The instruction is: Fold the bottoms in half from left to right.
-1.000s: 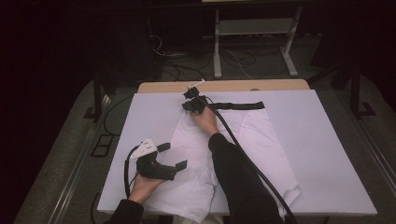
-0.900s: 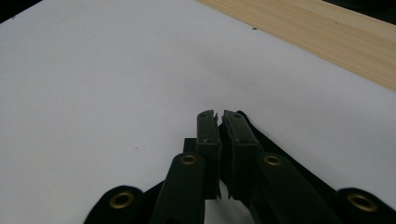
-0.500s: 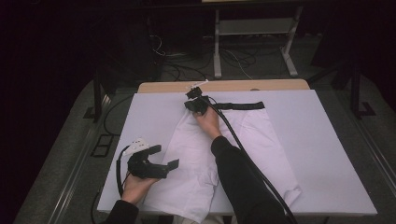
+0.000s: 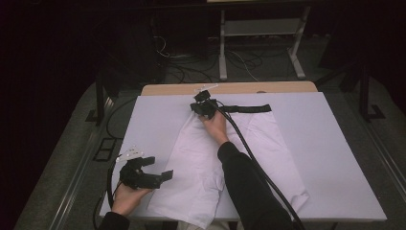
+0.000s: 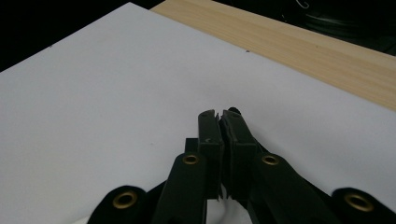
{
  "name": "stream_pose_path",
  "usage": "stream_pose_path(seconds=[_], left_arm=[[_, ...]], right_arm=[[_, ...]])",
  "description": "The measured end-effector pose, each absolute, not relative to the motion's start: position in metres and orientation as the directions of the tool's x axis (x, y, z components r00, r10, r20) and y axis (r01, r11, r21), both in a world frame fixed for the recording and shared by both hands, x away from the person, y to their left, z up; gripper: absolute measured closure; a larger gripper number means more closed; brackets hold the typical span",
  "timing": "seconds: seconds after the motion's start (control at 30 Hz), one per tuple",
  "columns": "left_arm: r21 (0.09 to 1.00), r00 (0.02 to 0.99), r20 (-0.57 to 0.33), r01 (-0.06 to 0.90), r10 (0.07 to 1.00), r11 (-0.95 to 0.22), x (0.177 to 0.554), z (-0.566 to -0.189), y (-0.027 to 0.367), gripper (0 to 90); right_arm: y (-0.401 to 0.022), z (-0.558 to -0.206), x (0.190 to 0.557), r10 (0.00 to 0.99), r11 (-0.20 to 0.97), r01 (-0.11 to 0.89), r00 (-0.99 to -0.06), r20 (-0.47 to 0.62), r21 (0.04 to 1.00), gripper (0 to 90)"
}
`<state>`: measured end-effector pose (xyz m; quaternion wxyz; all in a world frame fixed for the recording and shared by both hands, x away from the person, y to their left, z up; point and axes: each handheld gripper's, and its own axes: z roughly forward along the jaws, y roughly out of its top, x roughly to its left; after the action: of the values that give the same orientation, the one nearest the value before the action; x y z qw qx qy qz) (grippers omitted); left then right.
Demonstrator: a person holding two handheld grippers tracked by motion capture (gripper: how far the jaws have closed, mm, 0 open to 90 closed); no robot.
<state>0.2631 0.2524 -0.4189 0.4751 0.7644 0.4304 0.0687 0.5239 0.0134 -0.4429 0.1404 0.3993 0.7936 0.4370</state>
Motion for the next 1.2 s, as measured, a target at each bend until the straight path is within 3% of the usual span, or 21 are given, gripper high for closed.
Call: stream_pose_path(seconds=[1.2], left_arm=[[0.624,0.598,-0.385,0.730,0.702,-0.279,0.238,-0.437,0.270,3.7]], right_arm=[[0.006,-0.442,0.521,0.751,0.280,0.494,-0.647,0.133,0.823,85.8]])
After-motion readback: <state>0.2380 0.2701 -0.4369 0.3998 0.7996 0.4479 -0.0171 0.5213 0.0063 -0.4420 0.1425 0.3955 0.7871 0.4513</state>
